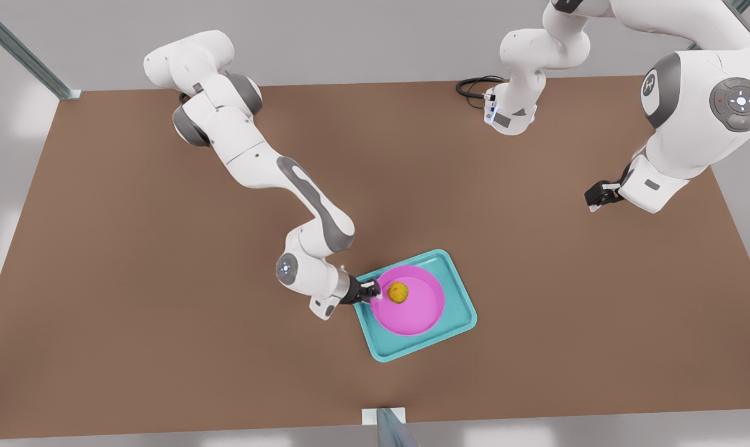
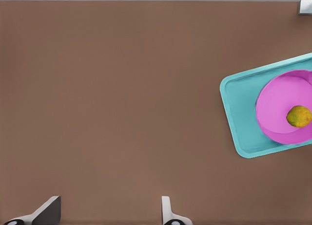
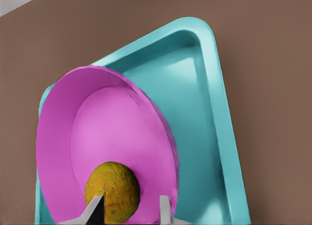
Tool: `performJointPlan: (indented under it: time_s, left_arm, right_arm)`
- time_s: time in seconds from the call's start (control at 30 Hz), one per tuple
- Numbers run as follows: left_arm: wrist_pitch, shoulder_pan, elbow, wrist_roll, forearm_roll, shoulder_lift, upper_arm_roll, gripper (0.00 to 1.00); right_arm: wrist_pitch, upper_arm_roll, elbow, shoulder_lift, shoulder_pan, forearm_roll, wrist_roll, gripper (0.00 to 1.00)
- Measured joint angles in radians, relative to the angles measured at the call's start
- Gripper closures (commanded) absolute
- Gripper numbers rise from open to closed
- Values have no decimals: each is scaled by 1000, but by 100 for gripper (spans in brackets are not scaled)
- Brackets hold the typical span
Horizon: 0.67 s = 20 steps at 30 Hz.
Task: Place the orange on the plate with the left arm and the plate on the tray with the right arm
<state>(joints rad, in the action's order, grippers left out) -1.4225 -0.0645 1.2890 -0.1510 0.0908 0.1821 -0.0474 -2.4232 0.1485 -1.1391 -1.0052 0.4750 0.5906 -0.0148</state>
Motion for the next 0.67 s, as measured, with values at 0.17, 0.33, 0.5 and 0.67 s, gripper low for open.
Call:
performJointPlan:
  time_s: [0.17, 0.33, 0.5, 0.67]
  left_arm:
    - [0, 0, 0, 1, 0, 0, 0, 0]
    - [0, 0, 0, 1, 1, 0, 0, 0]
    - [0, 0, 0, 1, 1, 0, 0, 0]
    - [0, 0, 0, 1, 1, 0, 0, 0]
  right_arm:
    - [70, -48, -39, 118, -40, -89, 6, 0]
    - [521, -84, -51, 550, -348, -585, -36, 0]
    - [821, -83, -159, 893, -380, -756, -84, 0]
    - [952, -84, -175, 922, -388, -796, -120, 0]
